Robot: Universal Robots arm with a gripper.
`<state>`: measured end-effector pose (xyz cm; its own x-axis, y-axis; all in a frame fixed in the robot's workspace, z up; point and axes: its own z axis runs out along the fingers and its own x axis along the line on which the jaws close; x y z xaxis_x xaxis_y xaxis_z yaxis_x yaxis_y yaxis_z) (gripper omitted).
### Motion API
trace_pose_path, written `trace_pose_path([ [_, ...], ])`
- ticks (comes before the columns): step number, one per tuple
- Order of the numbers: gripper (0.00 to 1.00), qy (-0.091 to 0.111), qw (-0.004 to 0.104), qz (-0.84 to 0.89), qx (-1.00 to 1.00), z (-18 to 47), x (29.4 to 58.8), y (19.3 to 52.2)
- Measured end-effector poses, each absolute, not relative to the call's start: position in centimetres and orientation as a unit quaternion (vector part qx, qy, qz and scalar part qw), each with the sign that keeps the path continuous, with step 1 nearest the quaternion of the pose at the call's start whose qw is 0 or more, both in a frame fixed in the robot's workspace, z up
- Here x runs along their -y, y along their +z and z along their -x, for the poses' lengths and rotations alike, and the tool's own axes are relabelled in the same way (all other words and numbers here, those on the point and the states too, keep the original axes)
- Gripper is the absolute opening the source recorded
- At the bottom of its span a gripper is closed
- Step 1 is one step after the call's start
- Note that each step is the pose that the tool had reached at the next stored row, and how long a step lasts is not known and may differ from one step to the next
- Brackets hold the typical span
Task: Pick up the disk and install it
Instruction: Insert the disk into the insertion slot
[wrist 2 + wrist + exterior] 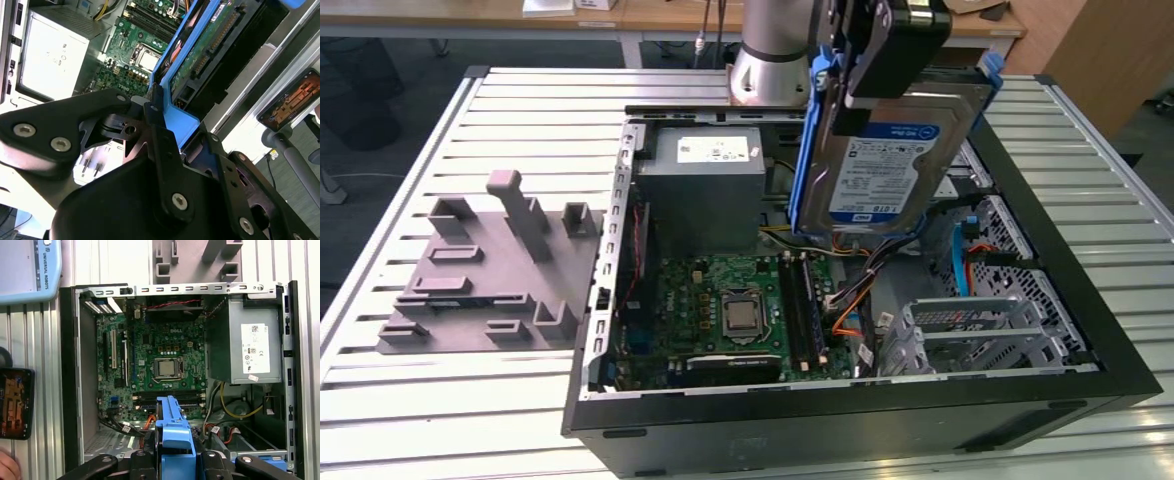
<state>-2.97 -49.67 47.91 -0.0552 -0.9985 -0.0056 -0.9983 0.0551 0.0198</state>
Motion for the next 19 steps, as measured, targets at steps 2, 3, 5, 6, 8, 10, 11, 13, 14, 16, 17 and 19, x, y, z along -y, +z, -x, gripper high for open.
trace_pose_path([
  [2, 0.37, -0.009, 0.005, -0.687, 0.726, 2.97, 49.72, 47.91],
  [3, 0.37, -0.009, 0.005, -0.687, 0.726, 2.97, 49.74, 47.91],
  [5, 0.37, -0.009, 0.005, -0.687, 0.726, 2.97, 49.79, 47.91],
  [6, 0.37, -0.009, 0.005, -0.687, 0.726, 2.97, 49.82, 47.91],
  [8, 0.37, -0.009, 0.005, -0.687, 0.726, 2.97, 49.86, 47.91],
  [10, 0.37, -0.009, 0.005, -0.687, 0.726, 2.97, 49.91, 47.91],
  [11, 0.37, -0.009, 0.005, -0.687, 0.726, 2.97, 49.93, 47.91],
  [13, 0.37, -0.009, 0.005, -0.687, 0.726, 2.97, 49.98, 47.92],
  [14, 0.37, -0.009, 0.005, -0.687, 0.726, 2.97, 50.0, 47.91],
  [16, 0.37, -0.009, 0.005, -0.687, 0.726, 2.97, 50.05, 47.91],
  [17, 0.37, -0.009, 0.005, -0.687, 0.726, 2.97, 50.07, 47.91],
  [19, 0.37, -0.009, 0.005, -0.687, 0.726, 2.97, 50.12, 47.91],
])
